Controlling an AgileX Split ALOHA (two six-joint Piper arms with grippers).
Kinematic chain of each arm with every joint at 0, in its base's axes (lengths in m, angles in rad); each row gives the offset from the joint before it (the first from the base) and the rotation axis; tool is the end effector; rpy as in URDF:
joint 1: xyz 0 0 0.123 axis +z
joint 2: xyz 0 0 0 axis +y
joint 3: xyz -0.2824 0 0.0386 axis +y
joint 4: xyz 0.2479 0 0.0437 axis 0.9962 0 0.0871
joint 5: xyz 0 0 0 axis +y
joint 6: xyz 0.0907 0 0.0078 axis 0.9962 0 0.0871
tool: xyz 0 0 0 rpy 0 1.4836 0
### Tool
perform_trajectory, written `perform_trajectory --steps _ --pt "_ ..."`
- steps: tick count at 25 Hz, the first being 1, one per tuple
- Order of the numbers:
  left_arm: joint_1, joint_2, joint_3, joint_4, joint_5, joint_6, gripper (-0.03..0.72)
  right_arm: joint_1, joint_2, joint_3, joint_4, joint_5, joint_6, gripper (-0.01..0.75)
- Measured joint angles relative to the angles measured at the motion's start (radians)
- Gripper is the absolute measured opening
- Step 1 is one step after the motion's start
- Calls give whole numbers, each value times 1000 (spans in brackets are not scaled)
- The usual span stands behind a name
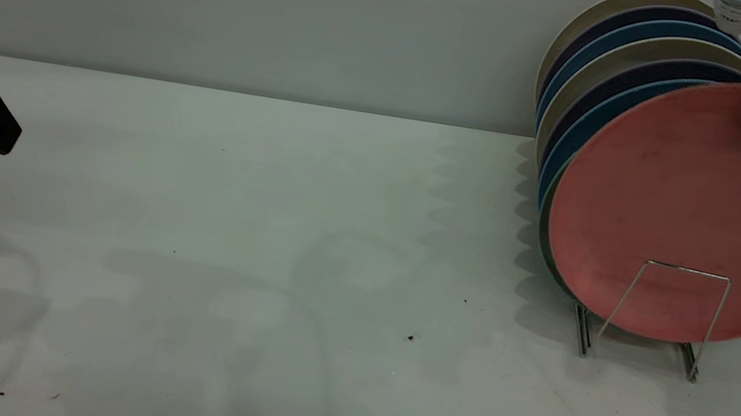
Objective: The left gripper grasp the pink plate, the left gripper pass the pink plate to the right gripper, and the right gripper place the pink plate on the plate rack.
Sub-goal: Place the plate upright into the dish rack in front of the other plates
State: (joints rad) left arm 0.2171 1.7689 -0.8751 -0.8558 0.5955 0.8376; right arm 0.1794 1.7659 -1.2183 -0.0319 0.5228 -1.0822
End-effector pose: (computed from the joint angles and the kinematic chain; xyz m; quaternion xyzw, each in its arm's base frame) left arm 0.3117 0.0292 0.1489 -0.0305 0.9618 -0.1869 0.1975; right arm 0.3716 0.0659 0.2250 -0.5733 0.7664 -0.1368 0.2555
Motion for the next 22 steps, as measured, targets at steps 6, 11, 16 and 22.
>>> perform_trajectory --steps 6,11,16,22 --pt "0 0 0 0 0 -14 562 0 0 0 4 76 59 348" --pt "0 0 0 0 -2 -20 562 0 -4 0 32 147 151 392" --pt "0 0 -2 11 -4 -45 562 0 -62 0 185 159 379 465" --pt "-5 -4 -87 281 92 -240 562 -16 -125 0 200 213 893 481"
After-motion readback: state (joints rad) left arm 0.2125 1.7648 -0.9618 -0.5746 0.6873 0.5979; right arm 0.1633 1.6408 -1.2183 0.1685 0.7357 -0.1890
